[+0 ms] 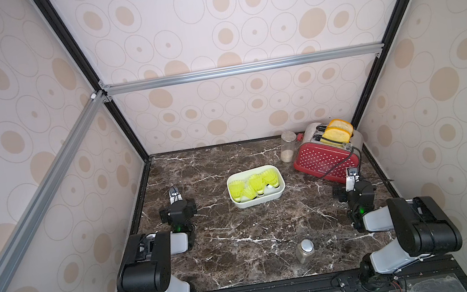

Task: Put the shuttlecocks into the storage box
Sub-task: Reset both arms

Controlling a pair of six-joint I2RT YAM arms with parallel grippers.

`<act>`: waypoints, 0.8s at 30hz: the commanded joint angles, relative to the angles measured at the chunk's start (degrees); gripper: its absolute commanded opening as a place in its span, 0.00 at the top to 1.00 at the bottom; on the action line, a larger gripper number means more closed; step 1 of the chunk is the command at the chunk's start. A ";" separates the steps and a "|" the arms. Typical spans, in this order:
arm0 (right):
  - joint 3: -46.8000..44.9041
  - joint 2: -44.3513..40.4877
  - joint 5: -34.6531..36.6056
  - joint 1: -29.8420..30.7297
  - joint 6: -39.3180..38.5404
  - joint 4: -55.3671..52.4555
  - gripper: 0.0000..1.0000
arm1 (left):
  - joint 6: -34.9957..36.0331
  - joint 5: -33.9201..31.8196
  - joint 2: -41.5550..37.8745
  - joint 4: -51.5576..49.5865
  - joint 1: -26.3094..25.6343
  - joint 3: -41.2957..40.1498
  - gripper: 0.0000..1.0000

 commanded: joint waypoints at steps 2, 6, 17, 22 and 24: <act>6.60 1.03 -1.63 0.33 -1.83 -8.63 0.01 | -1.70 1.08 -0.19 0.10 1.05 1.43 0.01; 6.94 1.04 -1.21 0.67 -1.98 -9.37 0.01 | -1.52 1.08 -0.52 0.29 1.03 1.12 0.01; 6.45 0.61 -1.36 0.64 -1.98 -8.83 0.01 | -1.49 1.17 -0.38 0.34 0.99 1.21 0.01; 6.45 0.65 -1.34 0.71 -1.98 -8.83 0.01 | -1.56 1.17 -0.43 0.29 1.04 1.21 0.01; 6.45 0.60 -1.33 0.63 -1.98 -8.83 0.01 | -1.52 1.17 -0.42 0.33 1.02 1.21 0.01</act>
